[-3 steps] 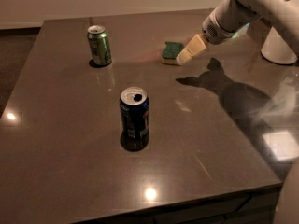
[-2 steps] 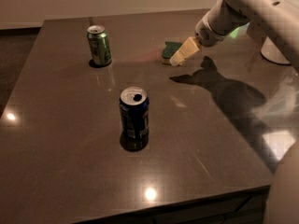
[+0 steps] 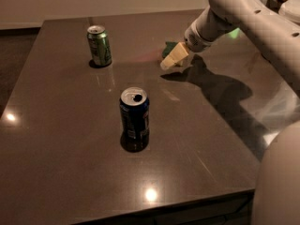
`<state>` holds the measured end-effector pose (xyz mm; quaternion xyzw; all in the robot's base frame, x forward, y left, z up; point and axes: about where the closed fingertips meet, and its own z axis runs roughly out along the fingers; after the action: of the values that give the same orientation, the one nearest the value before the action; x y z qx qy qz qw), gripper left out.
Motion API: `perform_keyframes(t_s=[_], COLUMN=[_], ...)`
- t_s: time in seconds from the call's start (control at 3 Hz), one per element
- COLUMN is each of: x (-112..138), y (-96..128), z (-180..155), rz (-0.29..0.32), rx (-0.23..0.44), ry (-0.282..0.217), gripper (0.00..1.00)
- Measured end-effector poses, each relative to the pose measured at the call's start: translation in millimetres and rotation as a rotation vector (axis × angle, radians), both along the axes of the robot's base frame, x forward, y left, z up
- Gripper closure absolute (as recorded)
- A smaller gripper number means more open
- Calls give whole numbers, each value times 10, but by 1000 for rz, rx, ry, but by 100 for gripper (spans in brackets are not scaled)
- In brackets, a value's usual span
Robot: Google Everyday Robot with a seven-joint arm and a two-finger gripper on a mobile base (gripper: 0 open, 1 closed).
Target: Move sponge near pepsi can
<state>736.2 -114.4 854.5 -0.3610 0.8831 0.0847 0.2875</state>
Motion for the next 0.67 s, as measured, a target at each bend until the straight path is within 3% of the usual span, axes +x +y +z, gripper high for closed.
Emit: perform_keyframes(t_s=[0.33,0.67], x=[38,66], y=[26,53], z=[-41,-62], rz=[4,14], rx=[2,8], ry=[6,9], gripper=[0,14])
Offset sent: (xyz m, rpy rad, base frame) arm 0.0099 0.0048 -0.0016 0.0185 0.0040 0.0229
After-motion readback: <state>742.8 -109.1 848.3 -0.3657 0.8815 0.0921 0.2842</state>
